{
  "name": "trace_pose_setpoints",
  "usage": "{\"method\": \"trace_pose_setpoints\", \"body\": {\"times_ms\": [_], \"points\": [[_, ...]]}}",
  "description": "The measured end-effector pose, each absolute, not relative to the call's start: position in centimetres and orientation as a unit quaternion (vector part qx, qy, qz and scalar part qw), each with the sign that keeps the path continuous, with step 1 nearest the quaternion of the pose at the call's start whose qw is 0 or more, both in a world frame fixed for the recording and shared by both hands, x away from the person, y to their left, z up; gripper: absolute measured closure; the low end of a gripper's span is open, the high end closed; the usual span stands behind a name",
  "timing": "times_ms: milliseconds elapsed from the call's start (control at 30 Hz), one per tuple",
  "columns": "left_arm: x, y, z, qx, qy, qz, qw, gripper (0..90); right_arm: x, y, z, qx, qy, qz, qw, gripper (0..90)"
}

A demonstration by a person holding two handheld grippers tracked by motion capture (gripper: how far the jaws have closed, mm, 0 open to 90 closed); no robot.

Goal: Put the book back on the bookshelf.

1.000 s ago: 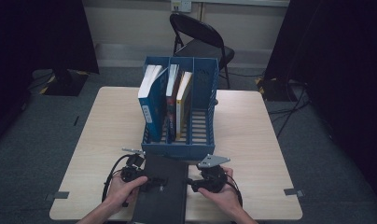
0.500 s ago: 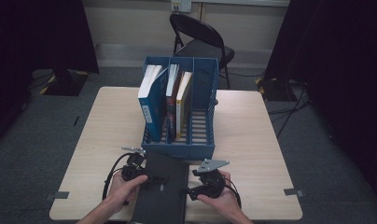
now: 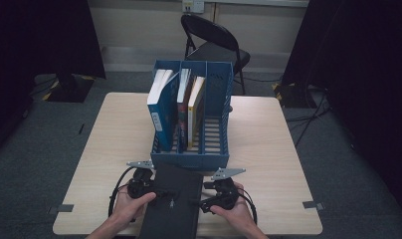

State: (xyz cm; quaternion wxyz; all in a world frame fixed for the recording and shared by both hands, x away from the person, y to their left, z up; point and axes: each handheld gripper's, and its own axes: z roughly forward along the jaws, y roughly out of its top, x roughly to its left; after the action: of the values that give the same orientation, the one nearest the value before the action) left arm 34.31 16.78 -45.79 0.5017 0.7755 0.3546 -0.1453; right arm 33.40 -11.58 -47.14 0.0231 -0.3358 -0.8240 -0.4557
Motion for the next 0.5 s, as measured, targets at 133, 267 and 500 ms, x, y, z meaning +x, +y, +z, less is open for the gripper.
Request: {"method": "trace_pose_setpoints", "body": {"times_ms": [133,267,500], "points": [[33.9,16.8,-45.5,0.78,0.347,-0.132,0.504,59.9,33.7,-11.5,-47.5,-0.349,-0.814,-0.461,0.053,9.7],[33.7,16.8,-45.3,0.781,0.341,-0.126,0.507,60.0,34.0,-11.5,-47.7,-0.354,-0.808,-0.466,0.07,8.5],[33.6,16.9,-45.3,0.784,0.333,-0.121,0.509,60.0,34.5,-11.6,-48.2,-0.352,-0.804,-0.47,0.097,7.2]]}}
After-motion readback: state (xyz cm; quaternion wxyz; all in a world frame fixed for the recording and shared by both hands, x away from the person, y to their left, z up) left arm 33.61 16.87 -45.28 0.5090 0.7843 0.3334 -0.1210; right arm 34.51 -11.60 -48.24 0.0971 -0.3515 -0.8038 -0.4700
